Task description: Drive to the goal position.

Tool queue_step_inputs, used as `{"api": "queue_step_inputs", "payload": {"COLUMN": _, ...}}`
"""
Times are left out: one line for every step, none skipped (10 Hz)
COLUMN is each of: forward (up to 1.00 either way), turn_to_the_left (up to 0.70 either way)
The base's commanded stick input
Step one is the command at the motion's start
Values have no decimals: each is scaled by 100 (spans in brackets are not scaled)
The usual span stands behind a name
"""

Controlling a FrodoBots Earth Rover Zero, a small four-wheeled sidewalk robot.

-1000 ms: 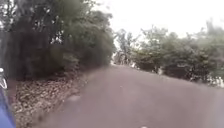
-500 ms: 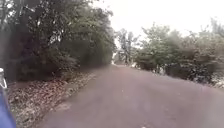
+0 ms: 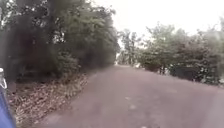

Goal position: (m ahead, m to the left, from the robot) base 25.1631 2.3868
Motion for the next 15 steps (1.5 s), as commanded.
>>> {"api": "queue_step_inputs", "payload": {"forward": 70, "turn_to_the_left": -1}}
{"api": "queue_step_inputs", "payload": {"forward": 70, "turn_to_the_left": -1}}
{"api": "queue_step_inputs", "payload": {"forward": 70, "turn_to_the_left": -1}}
{"api": "queue_step_inputs", "payload": {"forward": 70, "turn_to_the_left": -1}}
{"api": "queue_step_inputs", "payload": {"forward": 70, "turn_to_the_left": -1}}
{"api": "queue_step_inputs", "payload": {"forward": 70, "turn_to_the_left": -1}}
{"api": "queue_step_inputs", "payload": {"forward": 70, "turn_to_the_left": -1}}
{"api": "queue_step_inputs", "payload": {"forward": 70, "turn_to_the_left": -1}}
{"api": "queue_step_inputs", "payload": {"forward": 70, "turn_to_the_left": -1}}
{"api": "queue_step_inputs", "payload": {"forward": 70, "turn_to_the_left": -1}}
{"api": "queue_step_inputs", "payload": {"forward": 70, "turn_to_the_left": -1}}
{"api": "queue_step_inputs", "payload": {"forward": 70, "turn_to_the_left": -1}}
{"api": "queue_step_inputs", "payload": {"forward": 70, "turn_to_the_left": -1}}
{"api": "queue_step_inputs", "payload": {"forward": 70, "turn_to_the_left": -1}}
{"api": "queue_step_inputs", "payload": {"forward": 70, "turn_to_the_left": -1}}
